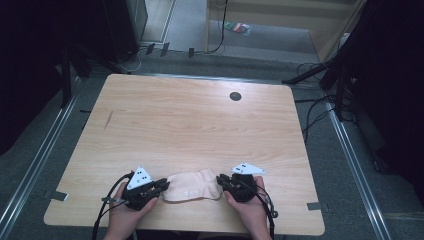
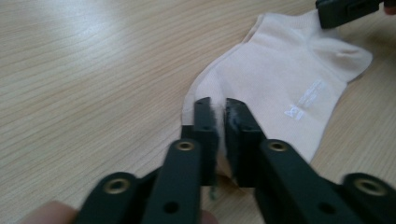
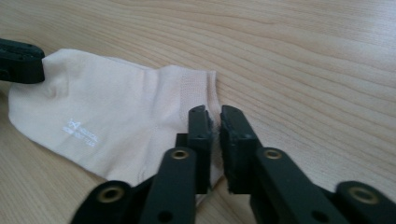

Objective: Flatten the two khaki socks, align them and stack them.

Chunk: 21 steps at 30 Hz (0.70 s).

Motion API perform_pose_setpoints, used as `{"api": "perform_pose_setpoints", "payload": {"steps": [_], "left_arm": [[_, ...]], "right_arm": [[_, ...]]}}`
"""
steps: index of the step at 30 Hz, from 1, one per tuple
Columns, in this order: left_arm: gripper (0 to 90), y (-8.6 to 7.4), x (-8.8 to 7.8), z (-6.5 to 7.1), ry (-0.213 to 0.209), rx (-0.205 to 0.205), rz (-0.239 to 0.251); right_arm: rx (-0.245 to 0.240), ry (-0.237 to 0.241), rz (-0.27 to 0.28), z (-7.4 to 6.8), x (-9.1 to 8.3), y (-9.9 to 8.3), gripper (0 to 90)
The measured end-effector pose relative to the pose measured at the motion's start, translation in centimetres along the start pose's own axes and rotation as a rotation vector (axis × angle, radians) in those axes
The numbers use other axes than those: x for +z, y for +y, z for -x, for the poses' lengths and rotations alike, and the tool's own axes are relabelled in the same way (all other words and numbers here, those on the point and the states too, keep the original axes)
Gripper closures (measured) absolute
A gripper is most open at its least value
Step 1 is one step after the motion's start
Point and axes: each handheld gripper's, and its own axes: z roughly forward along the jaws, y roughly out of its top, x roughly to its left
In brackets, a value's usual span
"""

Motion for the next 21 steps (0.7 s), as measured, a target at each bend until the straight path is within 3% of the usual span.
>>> {"api": "perform_pose_setpoints", "payload": {"steps": [3, 7, 10, 15, 21], "left_arm": [[89.4, 0.1, -0.1, -0.1, -0.008, -0.001, 0.005], [89.7, 0.3, -0.8, 0.1, 0.002, 0.009, 0.042], [89.7, 0.3, -0.8, 0.1, 0.001, 0.006, 0.036], [89.6, 0.1, -0.1, 0.0, 0.010, 0.008, 0.009], [89.5, 0.0, 0.4, 0.1, 0.011, 0.020, -0.009]], "right_arm": [[0.004, 0.000, 0.004, 0.0, -0.1, 0.1, 88.3], [-0.017, 0.005, 0.058, -0.6, -0.9, 0.8, 89.2], [-0.031, 0.003, 0.089, -0.8, -1.0, 1.3, 89.2], [-0.026, -0.015, 0.049, -0.2, 0.3, 1.2, 89.3], [-0.009, -0.035, 0.032, 0.1, 0.3, 0.9, 89.3]]}}
